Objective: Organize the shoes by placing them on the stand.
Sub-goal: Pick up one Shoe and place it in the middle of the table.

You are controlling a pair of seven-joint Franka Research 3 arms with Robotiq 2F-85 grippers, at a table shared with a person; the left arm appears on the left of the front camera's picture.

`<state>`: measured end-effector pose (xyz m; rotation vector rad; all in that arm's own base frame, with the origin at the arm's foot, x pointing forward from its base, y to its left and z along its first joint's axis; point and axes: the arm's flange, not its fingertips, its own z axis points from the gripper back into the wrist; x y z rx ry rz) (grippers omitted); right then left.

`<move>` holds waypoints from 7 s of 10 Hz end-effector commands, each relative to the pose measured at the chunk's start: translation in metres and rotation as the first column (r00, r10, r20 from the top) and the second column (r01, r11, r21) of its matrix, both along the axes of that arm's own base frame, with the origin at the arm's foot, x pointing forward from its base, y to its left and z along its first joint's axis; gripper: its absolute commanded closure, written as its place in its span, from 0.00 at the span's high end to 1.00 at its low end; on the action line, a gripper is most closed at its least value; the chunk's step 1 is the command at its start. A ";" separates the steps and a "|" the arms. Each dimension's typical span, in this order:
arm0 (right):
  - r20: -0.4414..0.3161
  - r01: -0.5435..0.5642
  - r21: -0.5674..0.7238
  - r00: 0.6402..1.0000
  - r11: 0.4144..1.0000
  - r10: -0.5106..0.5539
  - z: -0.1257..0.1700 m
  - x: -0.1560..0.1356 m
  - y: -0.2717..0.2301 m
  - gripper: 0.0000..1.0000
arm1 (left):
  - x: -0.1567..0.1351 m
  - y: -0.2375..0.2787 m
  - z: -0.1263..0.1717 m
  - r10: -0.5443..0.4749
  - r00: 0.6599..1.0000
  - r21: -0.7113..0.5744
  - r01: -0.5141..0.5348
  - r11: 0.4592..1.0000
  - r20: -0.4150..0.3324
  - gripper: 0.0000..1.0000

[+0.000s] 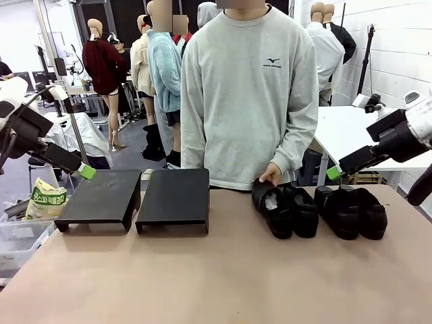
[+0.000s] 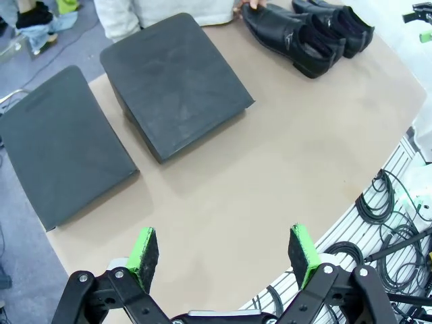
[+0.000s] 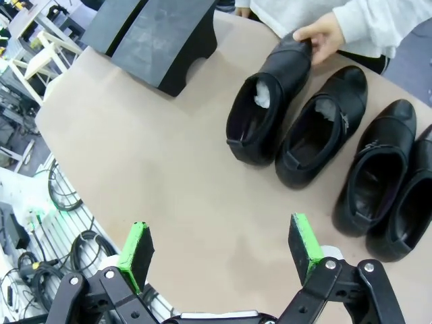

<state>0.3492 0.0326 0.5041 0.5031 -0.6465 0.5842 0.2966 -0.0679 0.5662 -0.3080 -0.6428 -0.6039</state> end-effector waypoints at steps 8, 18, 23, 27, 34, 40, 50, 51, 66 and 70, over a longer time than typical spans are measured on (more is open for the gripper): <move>-0.005 -0.011 0.020 1.000 1.000 0.011 -0.002 0.001 0.001 1.00 | 0.000 0.000 -0.001 -0.010 1.000 -0.002 0.010 1.000 -0.001 1.00; -0.093 0.150 -0.098 0.983 0.984 -0.159 0.013 0.040 -0.007 1.00 | 0.000 0.000 -0.001 -0.010 1.000 -0.002 0.010 1.000 -0.001 1.00; -0.318 0.276 -0.311 0.872 0.909 -0.373 -0.018 0.133 -0.029 1.00 | 0.000 0.000 -0.001 -0.010 1.000 -0.002 0.010 1.000 -0.001 1.00; -0.383 0.215 -0.425 0.837 0.879 -0.390 -0.056 0.168 -0.012 1.00 | 0.000 0.000 -0.001 -0.010 1.000 -0.002 0.010 1.000 -0.001 1.00; -0.301 0.249 -0.481 0.853 0.841 -0.426 -0.056 0.174 0.021 0.63 | 0.000 0.000 -0.001 -0.010 1.000 -0.002 0.010 1.000 -0.001 1.00; -0.341 0.309 -0.525 0.777 0.793 -0.529 -0.098 0.187 0.029 0.63 | 0.000 0.000 -0.001 -0.010 1.000 -0.002 0.010 1.000 -0.001 1.00; -0.365 0.240 -0.606 0.763 0.758 -0.533 -0.146 0.210 0.026 0.63 | 0.000 0.000 -0.001 -0.010 1.000 -0.002 0.010 1.000 -0.001 1.00; -0.372 0.233 -0.607 0.761 0.760 -0.531 -0.148 0.211 0.027 0.63 | 0.000 0.000 -0.001 -0.010 1.000 -0.002 0.010 1.000 -0.001 1.00; -0.275 0.378 -0.517 0.777 0.768 -0.567 -0.078 0.178 0.044 0.00 | 0.000 0.000 -0.001 -0.010 1.000 -0.002 0.010 1.000 -0.001 1.00; -0.099 0.473 -0.510 0.797 0.718 -0.596 -0.014 0.102 0.075 0.00 | 0.000 0.000 -0.001 -0.010 1.000 -0.002 0.010 1.000 -0.001 1.00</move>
